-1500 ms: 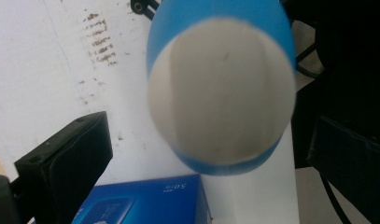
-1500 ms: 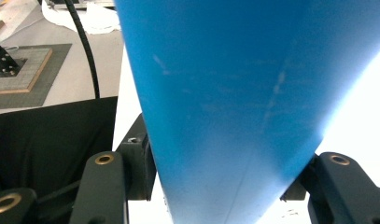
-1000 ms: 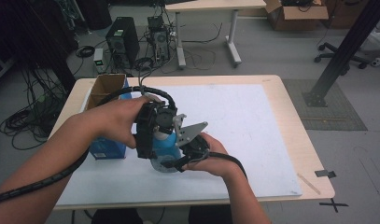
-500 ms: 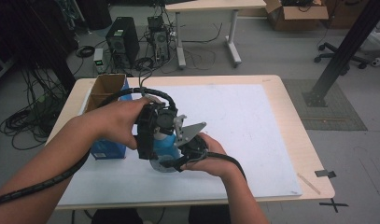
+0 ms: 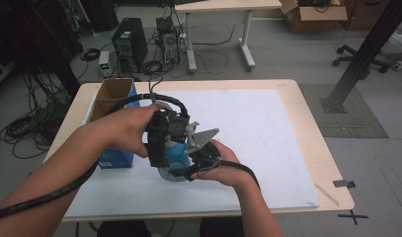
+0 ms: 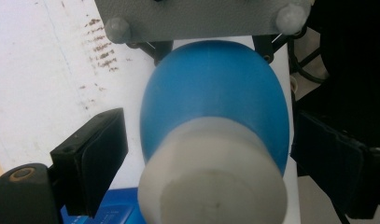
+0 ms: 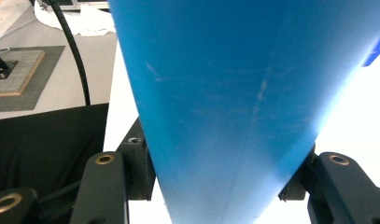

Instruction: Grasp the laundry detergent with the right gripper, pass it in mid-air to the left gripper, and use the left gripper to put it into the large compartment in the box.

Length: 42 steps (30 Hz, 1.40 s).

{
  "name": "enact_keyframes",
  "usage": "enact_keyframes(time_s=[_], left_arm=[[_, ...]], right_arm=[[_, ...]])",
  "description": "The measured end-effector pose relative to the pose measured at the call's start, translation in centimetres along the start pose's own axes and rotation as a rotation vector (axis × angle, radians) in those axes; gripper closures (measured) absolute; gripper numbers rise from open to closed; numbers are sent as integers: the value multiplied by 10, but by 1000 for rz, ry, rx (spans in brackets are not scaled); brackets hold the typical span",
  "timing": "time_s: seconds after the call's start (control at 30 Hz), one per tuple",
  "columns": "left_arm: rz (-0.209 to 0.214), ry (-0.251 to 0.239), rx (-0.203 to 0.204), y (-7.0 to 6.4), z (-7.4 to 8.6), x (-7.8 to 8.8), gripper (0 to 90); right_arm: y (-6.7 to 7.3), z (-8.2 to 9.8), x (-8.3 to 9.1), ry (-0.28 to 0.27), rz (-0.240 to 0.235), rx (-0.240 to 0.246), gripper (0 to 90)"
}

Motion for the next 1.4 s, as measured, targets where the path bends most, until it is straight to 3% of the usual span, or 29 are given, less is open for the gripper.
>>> enact_keyframes(time_s=[1.13,1.4], left_arm=[[-5,17,-1,2,2,-7,260],[6,32,-1,0,-1,-5,329]], right_arm=[[-1,0,-2,-16,-3,1,438],[-1,-1,-1,-20,0,6,438]])
Point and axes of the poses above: each handheld gripper's, and its own axes: x roughly backward along the jaws, z roughly out of its underside, y roughly to its left, the point moved 6 cm from there along -x, roughly forward along the jaws, and after that the axes turned 11 degrees about -y, right-handed, at the moved point
